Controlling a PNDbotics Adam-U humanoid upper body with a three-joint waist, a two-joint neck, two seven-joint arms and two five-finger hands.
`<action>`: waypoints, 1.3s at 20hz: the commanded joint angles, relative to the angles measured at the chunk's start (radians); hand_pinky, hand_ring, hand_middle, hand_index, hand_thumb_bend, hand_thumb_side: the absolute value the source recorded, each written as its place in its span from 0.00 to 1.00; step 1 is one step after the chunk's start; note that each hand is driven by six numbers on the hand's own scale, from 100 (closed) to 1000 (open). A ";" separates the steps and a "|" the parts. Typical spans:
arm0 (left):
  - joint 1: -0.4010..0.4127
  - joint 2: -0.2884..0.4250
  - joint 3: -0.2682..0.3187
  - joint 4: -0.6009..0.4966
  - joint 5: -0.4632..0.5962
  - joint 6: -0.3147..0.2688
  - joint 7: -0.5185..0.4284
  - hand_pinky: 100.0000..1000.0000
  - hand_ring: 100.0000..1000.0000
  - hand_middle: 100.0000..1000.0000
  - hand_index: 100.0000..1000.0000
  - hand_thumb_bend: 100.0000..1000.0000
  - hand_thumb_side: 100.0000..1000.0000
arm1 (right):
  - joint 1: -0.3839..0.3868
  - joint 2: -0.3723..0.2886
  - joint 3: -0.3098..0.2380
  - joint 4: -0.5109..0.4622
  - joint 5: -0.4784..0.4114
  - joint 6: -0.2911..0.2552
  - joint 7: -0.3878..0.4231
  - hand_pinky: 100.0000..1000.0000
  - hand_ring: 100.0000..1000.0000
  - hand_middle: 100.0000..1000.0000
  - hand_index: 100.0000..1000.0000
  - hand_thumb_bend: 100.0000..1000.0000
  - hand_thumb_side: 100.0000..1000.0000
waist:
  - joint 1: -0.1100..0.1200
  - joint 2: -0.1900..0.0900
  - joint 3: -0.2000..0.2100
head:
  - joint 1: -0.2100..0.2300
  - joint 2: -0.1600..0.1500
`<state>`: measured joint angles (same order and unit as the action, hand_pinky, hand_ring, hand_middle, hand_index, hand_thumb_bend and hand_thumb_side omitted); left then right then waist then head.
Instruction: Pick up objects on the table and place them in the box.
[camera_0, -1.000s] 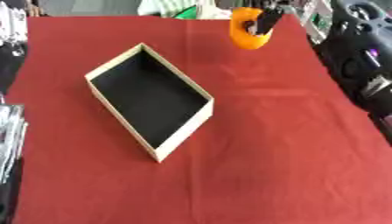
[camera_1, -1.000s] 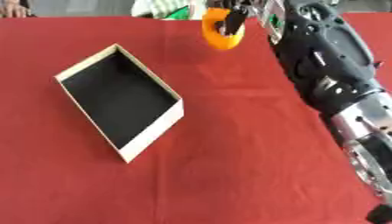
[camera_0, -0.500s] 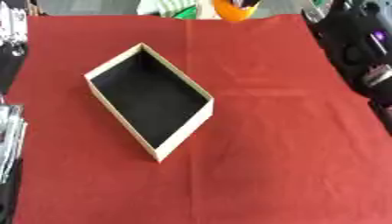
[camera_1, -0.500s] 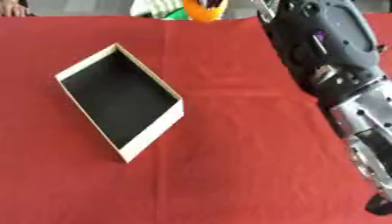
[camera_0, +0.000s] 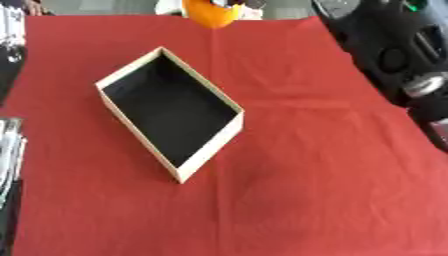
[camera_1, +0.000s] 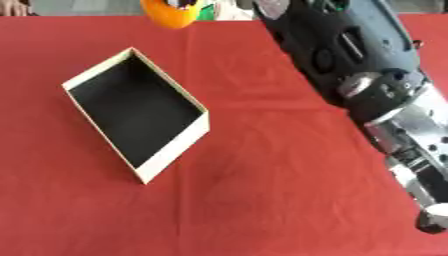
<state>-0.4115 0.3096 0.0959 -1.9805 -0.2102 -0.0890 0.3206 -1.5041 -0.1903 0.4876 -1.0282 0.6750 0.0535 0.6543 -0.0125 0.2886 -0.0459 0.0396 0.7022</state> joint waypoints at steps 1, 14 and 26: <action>-0.014 0.011 0.002 -0.019 0.001 -0.001 0.000 0.47 0.65 0.65 0.82 0.31 0.50 | -0.020 -0.014 0.045 -0.093 -0.054 0.022 0.002 0.68 0.53 0.34 0.64 0.00 0.00 | 0.002 -0.027 0.004 | -0.005 -0.001; -0.016 0.001 -0.001 -0.019 0.005 -0.005 -0.008 0.47 0.65 0.65 0.82 0.31 0.50 | 0.038 0.031 0.162 -0.148 -0.026 0.110 -0.052 0.68 0.54 0.34 0.64 0.00 0.00 | 0.002 -0.019 0.023 | -0.011 -0.005; -0.016 -0.005 0.000 -0.019 0.007 -0.007 -0.013 0.47 0.65 0.65 0.82 0.30 0.50 | 0.086 0.045 0.199 -0.076 -0.059 0.036 -0.022 0.71 0.59 0.39 0.67 0.00 0.00 | 0.004 -0.015 0.026 | -0.013 -0.006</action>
<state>-0.4131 0.2991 0.0956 -1.9805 -0.2068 -0.0948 0.3113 -1.3984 -0.1373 0.6864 -1.0921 0.6273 0.1016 0.6236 -0.0143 0.2909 -0.0203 0.0282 0.7019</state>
